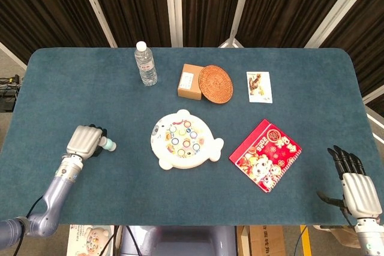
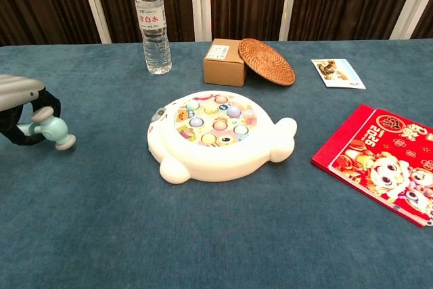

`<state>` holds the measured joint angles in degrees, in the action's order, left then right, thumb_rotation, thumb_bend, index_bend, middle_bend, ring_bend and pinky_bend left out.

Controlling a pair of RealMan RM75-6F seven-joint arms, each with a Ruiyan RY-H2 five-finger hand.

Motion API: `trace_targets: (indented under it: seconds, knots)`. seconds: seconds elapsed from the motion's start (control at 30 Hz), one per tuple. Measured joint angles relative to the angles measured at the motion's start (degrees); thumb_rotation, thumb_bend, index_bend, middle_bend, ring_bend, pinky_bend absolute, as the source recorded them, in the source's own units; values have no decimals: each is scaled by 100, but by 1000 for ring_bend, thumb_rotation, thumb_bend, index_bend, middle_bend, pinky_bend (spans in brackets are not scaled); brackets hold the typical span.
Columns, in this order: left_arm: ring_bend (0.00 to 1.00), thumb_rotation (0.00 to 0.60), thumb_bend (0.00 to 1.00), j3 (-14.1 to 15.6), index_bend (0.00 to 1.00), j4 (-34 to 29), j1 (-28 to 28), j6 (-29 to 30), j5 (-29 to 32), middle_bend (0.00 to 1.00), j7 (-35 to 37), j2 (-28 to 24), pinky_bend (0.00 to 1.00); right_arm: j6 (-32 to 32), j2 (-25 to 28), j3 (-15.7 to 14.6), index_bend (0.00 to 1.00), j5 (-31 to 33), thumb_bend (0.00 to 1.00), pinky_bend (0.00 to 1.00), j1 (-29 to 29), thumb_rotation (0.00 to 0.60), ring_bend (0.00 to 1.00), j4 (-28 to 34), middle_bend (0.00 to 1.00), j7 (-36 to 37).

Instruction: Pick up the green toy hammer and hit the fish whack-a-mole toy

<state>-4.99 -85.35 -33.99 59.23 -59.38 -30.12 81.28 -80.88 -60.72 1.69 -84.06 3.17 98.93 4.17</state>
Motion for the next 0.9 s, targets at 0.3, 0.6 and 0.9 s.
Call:
trace_targets:
  seconds: [0.3, 0.6, 0.9]
  knots:
    - [426, 600, 700, -54, 661, -89, -28, 58, -66, 545, 33, -32, 565, -4, 5, 3, 0, 7, 162, 0, -4, 600, 0, 5, 0, 5]
    - [433, 600, 700, -275, 668, -364, -193, 116, -60, 553, -88, -128, 572, 15, 7, 12, 0, 42, 162, 0, 0, 600, 0, 3, 0, 16]
    - [434, 600, 700, -789, 669, -858, -786, -60, 460, 555, -685, -231, 573, 44, 18, 32, 0, 124, 162, 0, -2, 600, 0, 35, 0, 53]
